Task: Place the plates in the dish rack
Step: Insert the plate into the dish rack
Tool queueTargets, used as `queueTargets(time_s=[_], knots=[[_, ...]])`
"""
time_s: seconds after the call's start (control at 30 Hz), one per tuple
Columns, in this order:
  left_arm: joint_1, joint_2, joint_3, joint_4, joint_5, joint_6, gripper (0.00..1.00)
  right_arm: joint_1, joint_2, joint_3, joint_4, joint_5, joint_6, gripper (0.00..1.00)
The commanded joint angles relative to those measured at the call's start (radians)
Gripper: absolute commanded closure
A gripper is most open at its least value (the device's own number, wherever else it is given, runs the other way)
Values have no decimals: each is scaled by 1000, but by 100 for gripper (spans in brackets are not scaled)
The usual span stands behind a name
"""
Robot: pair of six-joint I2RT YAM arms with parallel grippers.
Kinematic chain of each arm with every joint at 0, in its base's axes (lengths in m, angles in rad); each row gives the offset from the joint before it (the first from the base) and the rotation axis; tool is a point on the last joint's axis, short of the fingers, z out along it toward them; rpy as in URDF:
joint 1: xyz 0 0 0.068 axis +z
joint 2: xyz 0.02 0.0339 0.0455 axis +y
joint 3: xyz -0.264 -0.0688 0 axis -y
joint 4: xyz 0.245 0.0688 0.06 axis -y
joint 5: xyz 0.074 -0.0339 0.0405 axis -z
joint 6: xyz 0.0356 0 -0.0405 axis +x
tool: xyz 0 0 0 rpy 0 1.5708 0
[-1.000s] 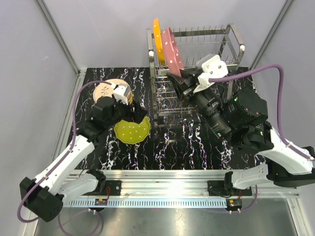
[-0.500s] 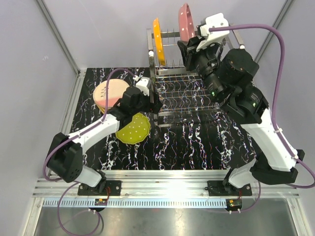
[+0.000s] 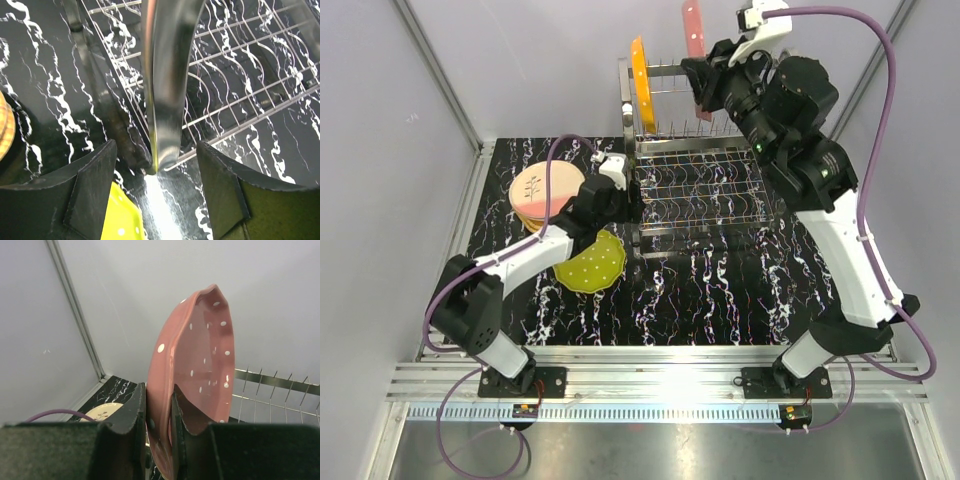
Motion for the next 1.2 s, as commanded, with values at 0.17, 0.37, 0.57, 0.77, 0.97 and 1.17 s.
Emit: queueTargets(time_s=[0.17, 0.37, 0.57, 0.77, 0.97, 1.17], knots=[[32, 55, 129, 12, -32, 51, 34, -165, 41, 43, 258, -237, 209, 100], [72, 82, 155, -8, -9, 76, 34, -204, 118, 104, 286, -286, 253, 100], [103, 86, 149, 7, 22, 79, 34, -221, 199, 169, 310, -304, 281, 100], [126, 107, 167, -4, 54, 79, 34, -227, 253, 215, 335, -297, 295, 100], [132, 127, 221, -39, 63, 91, 34, -227, 278, 221, 381, -267, 289, 100], [138, 121, 230, -59, 118, 87, 32, -227, 301, 209, 425, -244, 293, 100]])
